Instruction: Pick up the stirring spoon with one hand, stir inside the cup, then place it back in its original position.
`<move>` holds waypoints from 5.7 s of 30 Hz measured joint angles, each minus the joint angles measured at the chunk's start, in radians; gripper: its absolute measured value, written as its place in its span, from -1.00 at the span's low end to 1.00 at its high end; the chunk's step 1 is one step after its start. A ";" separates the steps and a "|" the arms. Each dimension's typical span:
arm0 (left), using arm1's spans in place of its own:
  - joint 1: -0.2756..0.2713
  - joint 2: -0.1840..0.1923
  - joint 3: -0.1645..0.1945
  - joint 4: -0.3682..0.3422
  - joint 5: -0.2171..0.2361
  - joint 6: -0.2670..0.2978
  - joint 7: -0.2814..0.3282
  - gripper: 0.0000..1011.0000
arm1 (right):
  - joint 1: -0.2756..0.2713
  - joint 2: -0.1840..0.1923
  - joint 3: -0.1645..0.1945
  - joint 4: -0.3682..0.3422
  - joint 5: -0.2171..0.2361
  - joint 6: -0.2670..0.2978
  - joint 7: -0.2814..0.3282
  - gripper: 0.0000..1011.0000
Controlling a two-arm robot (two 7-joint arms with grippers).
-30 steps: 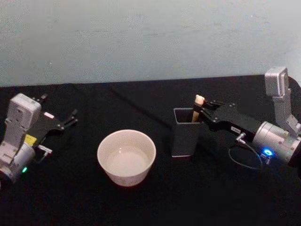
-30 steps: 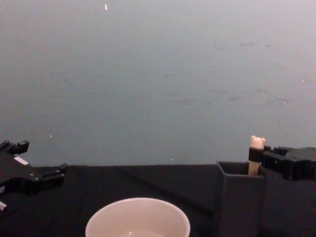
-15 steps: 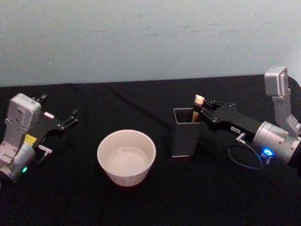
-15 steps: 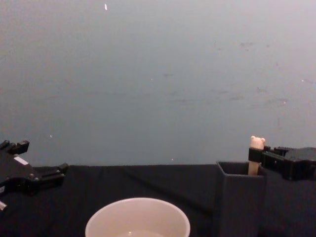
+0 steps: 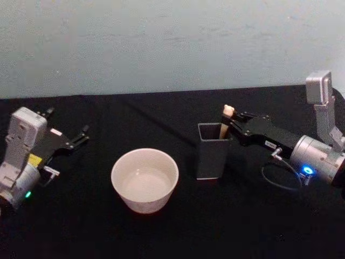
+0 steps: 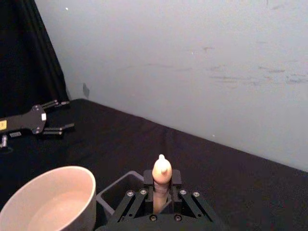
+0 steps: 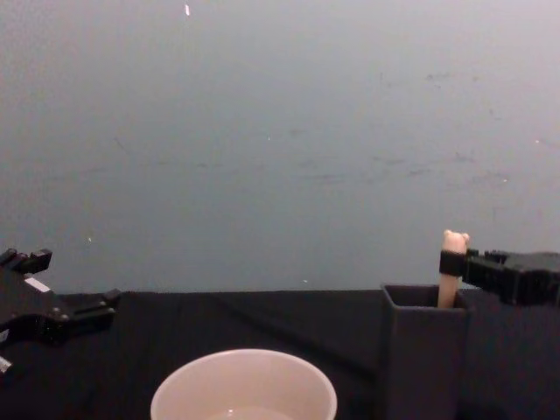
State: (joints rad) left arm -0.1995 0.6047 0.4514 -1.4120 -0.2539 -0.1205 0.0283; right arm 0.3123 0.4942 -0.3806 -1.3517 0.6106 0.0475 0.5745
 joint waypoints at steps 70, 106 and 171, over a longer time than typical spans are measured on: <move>0.000 0.000 0.000 0.000 0.000 0.000 0.000 0.98 | 0.082 0.009 0.009 -0.095 0.181 -0.027 -0.007 -0.59; 0.000 0.000 0.000 0.000 0.000 0.000 0.000 0.98 | 0.137 -0.066 -0.149 -0.028 0.141 -0.082 0.111 -0.59; 0.000 0.000 0.000 0.000 0.000 0.000 0.000 0.98 | 0.131 -0.107 -0.226 0.066 0.014 -0.133 0.152 -0.59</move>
State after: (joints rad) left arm -0.1996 0.6047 0.4514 -1.4120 -0.2539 -0.1205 0.0283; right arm 0.4437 0.3870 -0.6063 -1.2855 0.6245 -0.0853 0.7264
